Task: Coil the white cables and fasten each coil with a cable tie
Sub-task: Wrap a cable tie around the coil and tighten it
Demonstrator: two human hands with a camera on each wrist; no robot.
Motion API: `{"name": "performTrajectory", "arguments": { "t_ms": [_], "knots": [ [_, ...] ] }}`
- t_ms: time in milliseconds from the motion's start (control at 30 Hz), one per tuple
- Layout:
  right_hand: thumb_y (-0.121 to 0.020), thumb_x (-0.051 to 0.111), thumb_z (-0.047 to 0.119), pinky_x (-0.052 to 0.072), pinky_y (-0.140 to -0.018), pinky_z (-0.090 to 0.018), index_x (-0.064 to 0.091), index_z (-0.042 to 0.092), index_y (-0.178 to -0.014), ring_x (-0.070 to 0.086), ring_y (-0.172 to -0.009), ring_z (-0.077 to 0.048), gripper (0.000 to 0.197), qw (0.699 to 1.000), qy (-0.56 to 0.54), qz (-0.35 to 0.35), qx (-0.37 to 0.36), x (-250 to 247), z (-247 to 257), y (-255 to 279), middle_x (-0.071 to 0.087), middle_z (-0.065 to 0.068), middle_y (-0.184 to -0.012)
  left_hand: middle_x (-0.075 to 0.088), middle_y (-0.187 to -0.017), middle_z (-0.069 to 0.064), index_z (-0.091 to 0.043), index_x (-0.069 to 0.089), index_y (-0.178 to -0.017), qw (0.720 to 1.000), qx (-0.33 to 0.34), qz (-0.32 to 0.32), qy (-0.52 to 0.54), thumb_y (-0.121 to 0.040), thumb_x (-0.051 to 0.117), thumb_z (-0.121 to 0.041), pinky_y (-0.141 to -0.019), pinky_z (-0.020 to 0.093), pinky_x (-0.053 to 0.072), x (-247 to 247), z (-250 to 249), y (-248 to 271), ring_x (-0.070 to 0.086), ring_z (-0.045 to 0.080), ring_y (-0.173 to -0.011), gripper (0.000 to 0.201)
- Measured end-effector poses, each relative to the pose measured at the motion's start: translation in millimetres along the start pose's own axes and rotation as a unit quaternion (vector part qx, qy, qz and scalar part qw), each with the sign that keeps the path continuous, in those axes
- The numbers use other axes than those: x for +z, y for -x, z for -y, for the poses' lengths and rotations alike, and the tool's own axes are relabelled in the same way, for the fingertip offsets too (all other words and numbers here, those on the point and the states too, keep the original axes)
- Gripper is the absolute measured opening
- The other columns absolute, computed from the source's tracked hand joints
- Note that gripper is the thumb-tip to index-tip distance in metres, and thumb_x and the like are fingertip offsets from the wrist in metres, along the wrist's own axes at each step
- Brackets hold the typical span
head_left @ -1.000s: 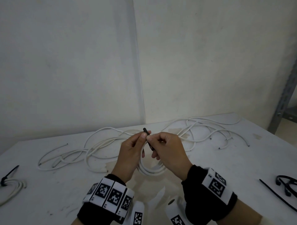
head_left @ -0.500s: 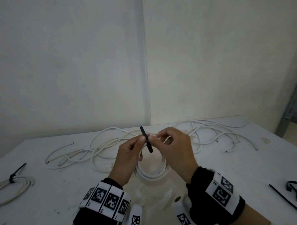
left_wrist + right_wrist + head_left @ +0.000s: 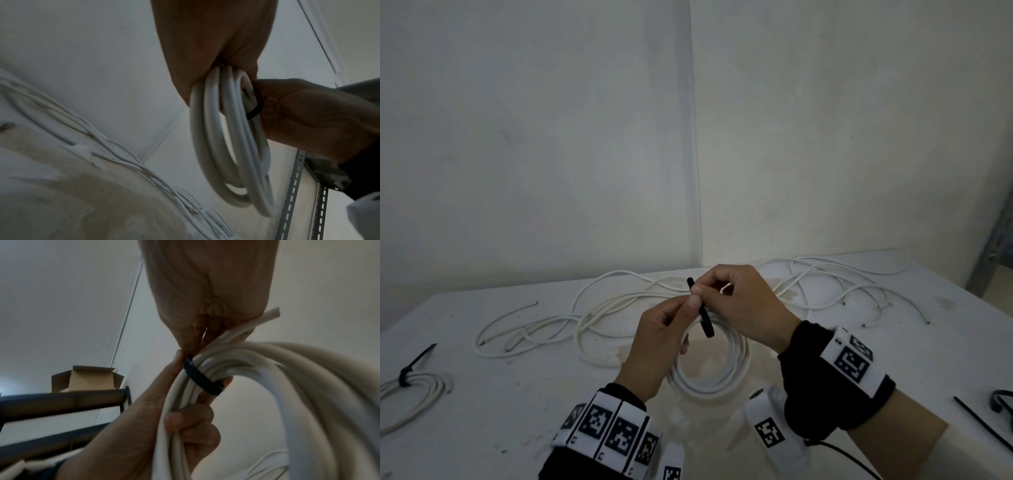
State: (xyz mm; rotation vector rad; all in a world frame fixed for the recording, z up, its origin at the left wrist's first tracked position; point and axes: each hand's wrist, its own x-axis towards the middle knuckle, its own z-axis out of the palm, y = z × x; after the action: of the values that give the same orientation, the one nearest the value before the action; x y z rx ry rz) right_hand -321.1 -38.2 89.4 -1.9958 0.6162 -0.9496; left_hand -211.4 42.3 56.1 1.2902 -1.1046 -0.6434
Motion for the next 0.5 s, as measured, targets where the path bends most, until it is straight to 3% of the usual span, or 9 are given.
{"name": "performTrajectory", "arguments": {
  "t_ms": [233, 367, 500],
  "knots": [
    [-0.092, 0.053, 0.013, 0.042, -0.059, -0.012, 0.054, 0.018, -0.070, 0.051, -0.059, -0.003, 0.022, 0.998, -0.026, -0.042, 0.029, -0.4, 0.9, -5.6, 0.058, 0.001, -0.068, 0.058, -0.054, -0.014, -0.022, 0.070, -0.086, 0.999, 0.000, 0.027, -0.018, -0.091, 0.052, -0.019, -0.045, 0.017, 0.038, 2.7, -4.2, -2.4, 0.040, 0.006, -0.042, 0.019],
    [-0.093, 0.049, 0.008, 0.037, -0.048, -0.007, 0.051, 0.015, -0.069, 0.049, -0.043, 0.005, 0.025, 0.994, -0.066, -0.071, 0.040, -3.3, 6.3, -7.7, 0.054, 0.001, -0.062, 0.060, -0.055, -0.014, -0.019, 0.070, -0.088, 0.999, -0.006, 0.036, -0.026, -0.091, 0.053, -0.019, -0.045, 0.016, 0.038, 7.1, -2.6, 0.5, 0.040, 0.004, -0.041, 0.017],
    [-0.092, 0.050, 0.008, 0.038, -0.048, -0.007, 0.054, 0.013, -0.071, 0.048, -0.042, 0.005, 0.022, 0.991, -0.104, -0.073, 0.042, -3.4, 6.4, -6.1, 0.053, 0.001, -0.063, 0.060, -0.055, -0.014, -0.021, 0.069, -0.085, 0.998, -0.002, 0.043, -0.040, -0.090, 0.054, -0.020, -0.045, 0.016, 0.038, 8.3, -2.3, 0.0, 0.041, 0.004, -0.042, 0.016]
  ]
}}
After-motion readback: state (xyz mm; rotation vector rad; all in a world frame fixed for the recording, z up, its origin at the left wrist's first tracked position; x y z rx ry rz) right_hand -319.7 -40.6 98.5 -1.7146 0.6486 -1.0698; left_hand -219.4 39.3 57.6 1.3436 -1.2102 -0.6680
